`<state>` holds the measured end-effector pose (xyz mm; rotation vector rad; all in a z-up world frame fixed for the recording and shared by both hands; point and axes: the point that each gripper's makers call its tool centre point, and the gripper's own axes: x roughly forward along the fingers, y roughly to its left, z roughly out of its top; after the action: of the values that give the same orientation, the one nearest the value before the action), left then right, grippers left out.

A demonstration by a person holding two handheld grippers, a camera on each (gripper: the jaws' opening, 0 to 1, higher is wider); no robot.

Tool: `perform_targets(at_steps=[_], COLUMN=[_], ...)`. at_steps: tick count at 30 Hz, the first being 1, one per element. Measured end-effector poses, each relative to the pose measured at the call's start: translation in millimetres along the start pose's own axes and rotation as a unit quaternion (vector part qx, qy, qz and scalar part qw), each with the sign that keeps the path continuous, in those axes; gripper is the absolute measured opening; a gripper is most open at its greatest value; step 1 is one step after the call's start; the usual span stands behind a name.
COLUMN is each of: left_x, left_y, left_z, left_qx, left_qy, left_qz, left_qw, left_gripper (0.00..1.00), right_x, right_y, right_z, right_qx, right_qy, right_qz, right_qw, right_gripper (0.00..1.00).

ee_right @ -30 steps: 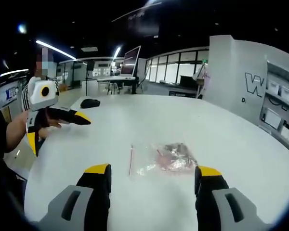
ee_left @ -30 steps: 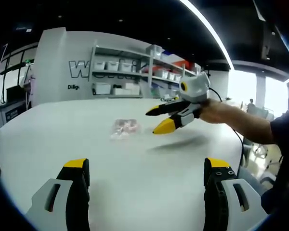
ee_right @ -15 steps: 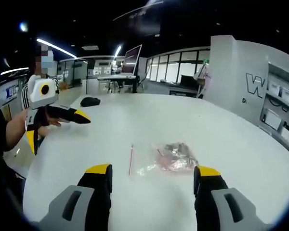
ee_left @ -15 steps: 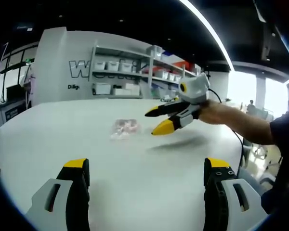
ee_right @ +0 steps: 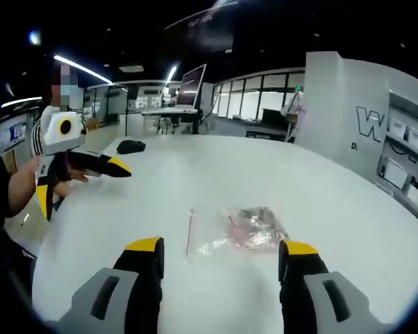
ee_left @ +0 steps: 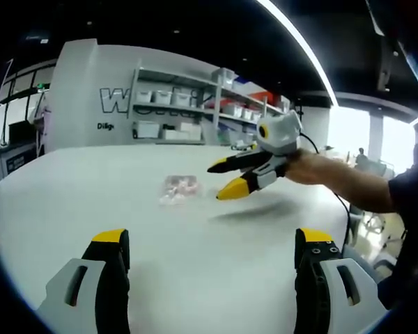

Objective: Open the resealable bag by pulling the two sides of the seal apart until the entire bag opening is separated and visibly accessible.

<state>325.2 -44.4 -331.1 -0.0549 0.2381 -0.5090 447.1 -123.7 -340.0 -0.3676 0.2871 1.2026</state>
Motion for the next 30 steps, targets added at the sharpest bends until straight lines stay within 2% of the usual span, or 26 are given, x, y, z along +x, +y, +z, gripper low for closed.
perform_targets(at_steps=[30], left_x=[-0.4], left_y=[1.9], left_z=[-1.5], left_qx=[-0.002], left_qy=[-0.001], left_qz=[0.004], left_qw=[1.0], left_gripper=[0.98], right_x=[7.3], right_y=[1.0], right_z=[2.8], right_qx=[-0.007], right_qy=[0.003], right_qz=[0.006], right_qw=[1.0], right_gripper=[0.61])
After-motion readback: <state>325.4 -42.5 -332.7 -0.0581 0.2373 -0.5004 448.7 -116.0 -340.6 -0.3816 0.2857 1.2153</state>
